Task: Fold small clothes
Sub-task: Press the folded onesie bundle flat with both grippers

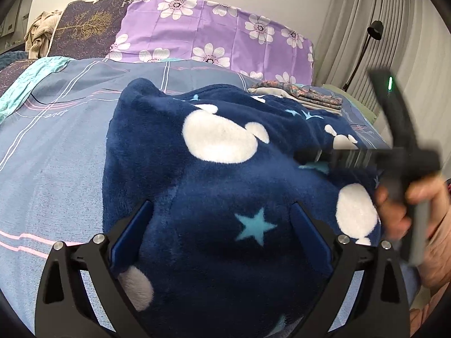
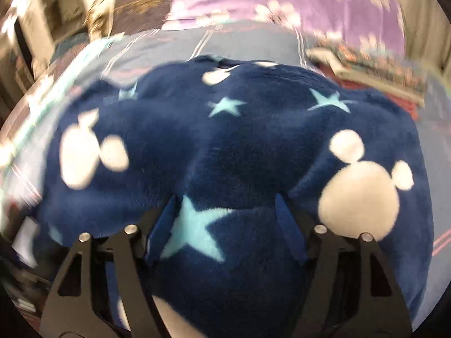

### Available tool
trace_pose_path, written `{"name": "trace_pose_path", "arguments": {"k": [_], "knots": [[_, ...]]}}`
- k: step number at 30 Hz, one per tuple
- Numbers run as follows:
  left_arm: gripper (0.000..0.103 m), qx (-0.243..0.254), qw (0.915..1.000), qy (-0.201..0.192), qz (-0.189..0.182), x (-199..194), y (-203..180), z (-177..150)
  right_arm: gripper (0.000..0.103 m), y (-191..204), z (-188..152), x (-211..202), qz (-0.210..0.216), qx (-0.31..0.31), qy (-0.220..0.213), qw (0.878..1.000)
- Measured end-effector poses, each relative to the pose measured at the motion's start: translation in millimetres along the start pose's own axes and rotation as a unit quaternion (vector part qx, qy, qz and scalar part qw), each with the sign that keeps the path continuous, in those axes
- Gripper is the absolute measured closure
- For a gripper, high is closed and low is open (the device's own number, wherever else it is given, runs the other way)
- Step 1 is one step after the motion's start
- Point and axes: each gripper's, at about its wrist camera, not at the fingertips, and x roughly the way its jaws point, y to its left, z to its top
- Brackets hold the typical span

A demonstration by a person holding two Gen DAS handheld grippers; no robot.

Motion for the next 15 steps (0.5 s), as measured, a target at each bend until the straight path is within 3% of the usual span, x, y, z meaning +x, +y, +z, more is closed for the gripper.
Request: {"name": "trace_pose_path", "arguments": {"k": [4,5,8,9,15], "knots": [[0.005,-0.001,1.0000,0.000,-0.002,1,2,1,0.038,11,46,-14,-0.001,-0.027,-0.067,0.997],[0.005,-0.002,1.0000,0.000,-0.002,1,2,1,0.038,13,54,-4,0.004,-0.023,-0.059,0.998],[0.005,-0.002,1.0000,0.000,-0.003,1,2,1,0.035,-4,61,76,0.013,0.016,0.050,0.999],[0.005,-0.002,1.0000,0.000,-0.003,1,2,1,0.028,-6,59,90,0.024,0.008,0.043,0.999],[0.002,-0.003,0.9999,0.003,-0.010,3,3,2,0.027,1,60,87,0.015,-0.012,0.026,0.999]]}}
